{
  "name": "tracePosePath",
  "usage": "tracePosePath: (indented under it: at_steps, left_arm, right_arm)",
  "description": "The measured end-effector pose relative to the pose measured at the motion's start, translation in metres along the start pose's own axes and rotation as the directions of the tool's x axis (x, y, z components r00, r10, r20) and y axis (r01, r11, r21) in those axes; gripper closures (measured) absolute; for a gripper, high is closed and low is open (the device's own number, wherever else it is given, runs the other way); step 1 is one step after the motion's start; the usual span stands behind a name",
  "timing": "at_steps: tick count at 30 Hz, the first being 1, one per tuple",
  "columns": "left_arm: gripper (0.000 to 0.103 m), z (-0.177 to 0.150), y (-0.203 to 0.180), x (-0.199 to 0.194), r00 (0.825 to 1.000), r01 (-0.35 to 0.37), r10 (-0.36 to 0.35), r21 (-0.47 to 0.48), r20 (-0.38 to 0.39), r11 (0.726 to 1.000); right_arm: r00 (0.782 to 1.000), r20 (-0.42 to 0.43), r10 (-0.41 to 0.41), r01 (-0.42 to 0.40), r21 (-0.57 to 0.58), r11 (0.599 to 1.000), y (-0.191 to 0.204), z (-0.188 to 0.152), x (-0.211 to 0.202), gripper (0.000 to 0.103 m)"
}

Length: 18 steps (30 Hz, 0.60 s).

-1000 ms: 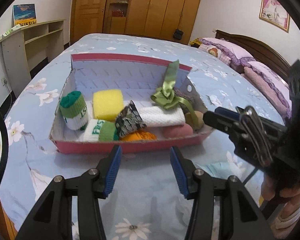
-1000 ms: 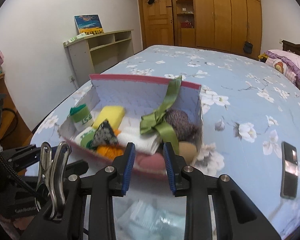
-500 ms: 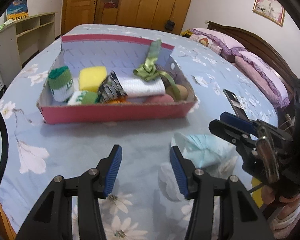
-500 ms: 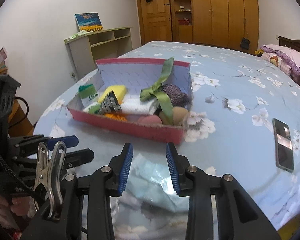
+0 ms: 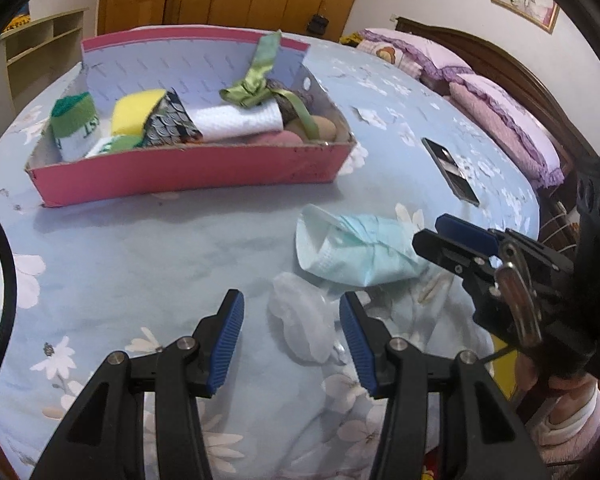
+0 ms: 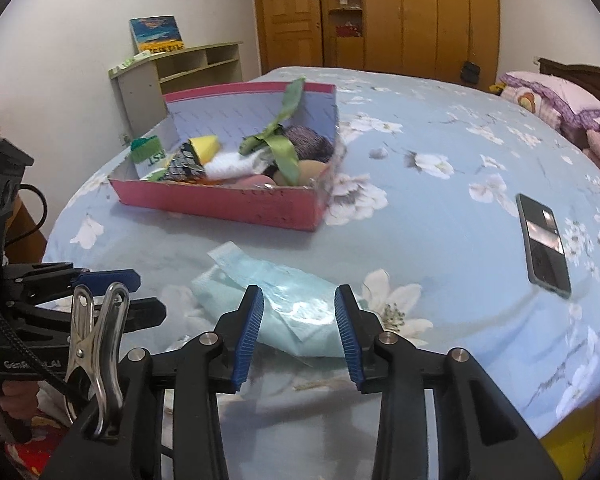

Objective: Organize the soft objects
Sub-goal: 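Withdraw both tools from the box toward the blue mask and plastic bag, then grasp the clear plastic bag with the left tool while the right tool grasps the blue mask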

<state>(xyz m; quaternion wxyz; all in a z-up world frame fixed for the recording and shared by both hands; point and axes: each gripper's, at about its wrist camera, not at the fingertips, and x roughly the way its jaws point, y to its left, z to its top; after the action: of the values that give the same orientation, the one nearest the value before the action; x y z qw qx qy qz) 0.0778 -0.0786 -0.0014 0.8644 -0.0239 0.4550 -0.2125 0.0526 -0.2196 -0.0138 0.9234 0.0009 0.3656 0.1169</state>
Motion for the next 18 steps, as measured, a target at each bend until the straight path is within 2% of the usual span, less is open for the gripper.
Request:
tracePosePath:
  at_steps: [2, 8, 10, 14, 18]
  left_arm:
    - [0.051, 0.000, -0.003, 0.004, 1.000, 0.009, -0.009, 0.009, -0.018, 1.000]
    - [0.051, -0.002, -0.006, 0.018, 0.998, 0.018, -0.017, 0.017, -0.065, 1.000]
    - [0.051, -0.001, -0.007, 0.021, 0.997, 0.017, -0.015, 0.026, -0.076, 1.000]
    - [0.051, -0.002, -0.013, 0.027, 0.996, 0.013, -0.008, 0.052, -0.090, 0.999]
    - [0.051, -0.001, -0.018, 0.033, 0.995, -0.002, 0.009, 0.080, -0.095, 0.997]
  right_arm:
    - [1.000, -0.008, -0.005, 0.005, 0.019, 1.000, -0.005, -0.001, 0.004, 0.059]
    - [0.998, -0.059, -0.017, 0.020, 0.050, 0.999, -0.015, -0.007, 0.019, 0.058]
    - [0.997, -0.074, -0.019, 0.024, 0.067, 0.997, -0.019, -0.010, 0.024, 0.056]
    - [0.997, -0.072, -0.023, 0.029, 0.091, 0.995, -0.025, -0.011, 0.027, 0.045]
    - [0.996, -0.088, -0.007, 0.017, 0.120, 0.993, -0.030, -0.014, 0.031, 0.044]
